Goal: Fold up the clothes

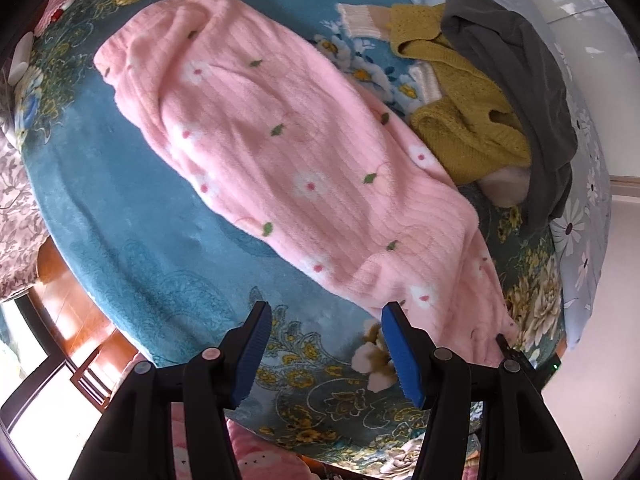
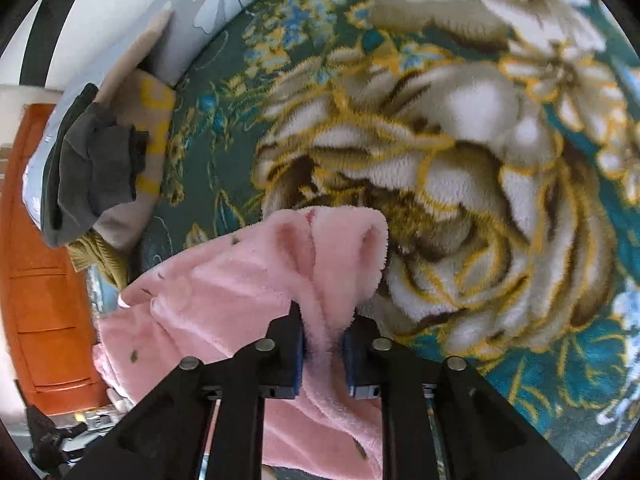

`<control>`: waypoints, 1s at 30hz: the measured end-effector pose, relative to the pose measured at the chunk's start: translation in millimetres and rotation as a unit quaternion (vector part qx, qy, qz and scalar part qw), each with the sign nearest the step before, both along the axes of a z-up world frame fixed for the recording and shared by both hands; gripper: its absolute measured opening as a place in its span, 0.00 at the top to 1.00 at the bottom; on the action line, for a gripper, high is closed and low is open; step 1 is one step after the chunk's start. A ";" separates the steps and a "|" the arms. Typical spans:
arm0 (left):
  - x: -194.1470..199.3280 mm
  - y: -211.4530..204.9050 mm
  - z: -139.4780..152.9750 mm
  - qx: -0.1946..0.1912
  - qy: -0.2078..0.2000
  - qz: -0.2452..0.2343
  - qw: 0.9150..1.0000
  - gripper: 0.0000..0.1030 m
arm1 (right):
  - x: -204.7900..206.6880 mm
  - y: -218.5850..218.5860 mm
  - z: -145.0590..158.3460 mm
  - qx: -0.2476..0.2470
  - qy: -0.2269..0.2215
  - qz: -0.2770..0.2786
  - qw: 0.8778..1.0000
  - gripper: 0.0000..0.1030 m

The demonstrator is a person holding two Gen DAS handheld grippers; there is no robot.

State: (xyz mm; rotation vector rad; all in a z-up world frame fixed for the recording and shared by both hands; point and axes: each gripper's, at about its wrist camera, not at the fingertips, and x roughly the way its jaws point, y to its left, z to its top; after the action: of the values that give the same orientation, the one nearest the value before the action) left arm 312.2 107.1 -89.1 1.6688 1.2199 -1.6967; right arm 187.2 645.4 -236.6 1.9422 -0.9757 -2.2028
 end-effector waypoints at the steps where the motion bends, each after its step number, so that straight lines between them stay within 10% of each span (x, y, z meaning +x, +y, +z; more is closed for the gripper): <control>1: -1.2 -0.9 2.0 0.000 0.004 0.001 1.000 0.41 | 2.7 7.1 11.8 -0.006 0.014 -0.012 1.000 0.87; 4: -0.8 -6.8 7.9 -0.004 0.013 0.003 1.000 0.41 | 13.8 49.4 40.7 0.005 0.050 -0.066 0.997 0.90; 9: 8.7 -20.4 6.8 -0.001 0.017 0.018 1.000 0.41 | 26.9 105.9 9.1 0.015 -0.020 -0.130 0.991 0.97; 18: 25.8 -46.3 6.3 0.003 0.028 0.046 0.999 0.41 | 3.4 71.2 39.5 0.038 0.009 -0.071 0.997 0.95; 25: 44.2 -53.3 -4.6 0.008 0.013 0.060 0.998 0.41 | -12.0 46.3 92.3 -0.149 0.141 -0.083 0.975 0.96; 30: 52.8 -55.2 -5.1 0.003 0.004 0.071 0.997 0.41 | -30.8 38.6 29.8 -0.036 0.003 -0.056 0.998 0.93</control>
State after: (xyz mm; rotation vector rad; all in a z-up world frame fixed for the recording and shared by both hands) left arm 365.0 51.9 -94.2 1.5410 1.3159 -1.6158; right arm 156.4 683.9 -206.8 1.8925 -1.1725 -2.1958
